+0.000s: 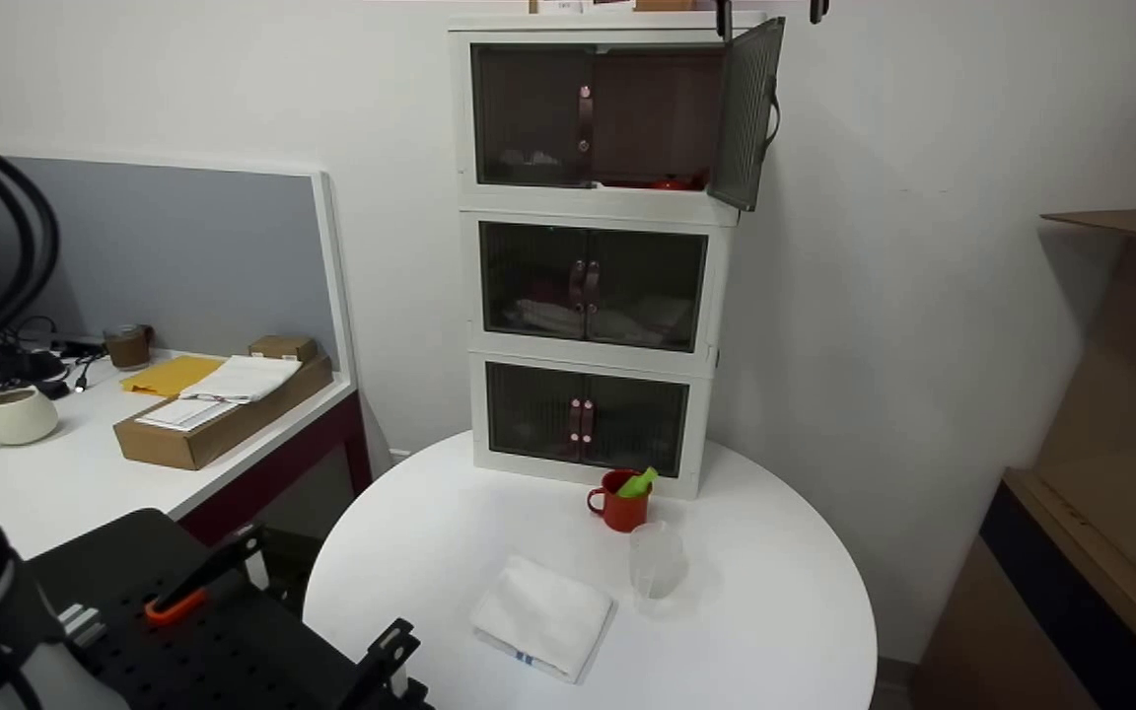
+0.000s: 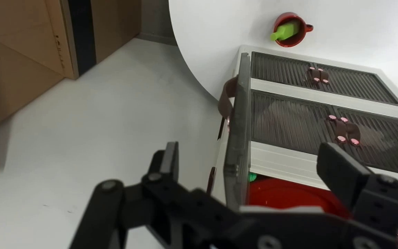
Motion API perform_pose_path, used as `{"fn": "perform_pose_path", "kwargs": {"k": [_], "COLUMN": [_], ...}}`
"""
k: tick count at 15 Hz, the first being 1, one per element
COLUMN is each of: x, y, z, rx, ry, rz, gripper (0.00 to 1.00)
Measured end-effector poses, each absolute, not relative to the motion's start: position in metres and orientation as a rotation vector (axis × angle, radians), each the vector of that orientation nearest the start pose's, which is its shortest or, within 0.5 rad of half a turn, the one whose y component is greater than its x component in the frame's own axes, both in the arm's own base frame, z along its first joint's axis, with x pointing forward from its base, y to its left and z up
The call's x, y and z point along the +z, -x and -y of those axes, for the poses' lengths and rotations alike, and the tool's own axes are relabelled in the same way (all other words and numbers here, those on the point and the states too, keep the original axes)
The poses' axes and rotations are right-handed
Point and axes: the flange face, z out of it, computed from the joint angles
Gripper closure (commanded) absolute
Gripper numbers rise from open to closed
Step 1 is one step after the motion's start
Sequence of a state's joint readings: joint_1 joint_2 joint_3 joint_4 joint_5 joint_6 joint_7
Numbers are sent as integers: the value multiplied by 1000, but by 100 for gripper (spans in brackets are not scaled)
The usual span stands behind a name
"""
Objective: Close the top left and right cabinet doors
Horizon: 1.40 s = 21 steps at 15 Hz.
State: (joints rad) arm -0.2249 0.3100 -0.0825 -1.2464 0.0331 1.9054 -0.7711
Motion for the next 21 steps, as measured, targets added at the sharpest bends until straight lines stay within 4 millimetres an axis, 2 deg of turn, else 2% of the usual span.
{"fn": "perform_pose_path", "kwargs": {"k": [5, 8, 10, 12, 15, 17, 19, 21], "x": [623, 624, 630, 644, 670, 682, 686, 689], "y": [-659, -663, -664, -659, -639, -625, -617, -614], "z": [187, 170, 145, 109, 51, 24, 18, 37], "rx": [-515, -541, -564, -581, -609, -607, -569, -552], "ry": [3164, 3086, 2999, 2915, 2772, 2675, 2648, 2706], "rz": [810, 933, 1073, 1223, 1436, 1517, 1517, 1437], "gripper": [0, 0, 0, 0, 0, 0, 0, 0]}}
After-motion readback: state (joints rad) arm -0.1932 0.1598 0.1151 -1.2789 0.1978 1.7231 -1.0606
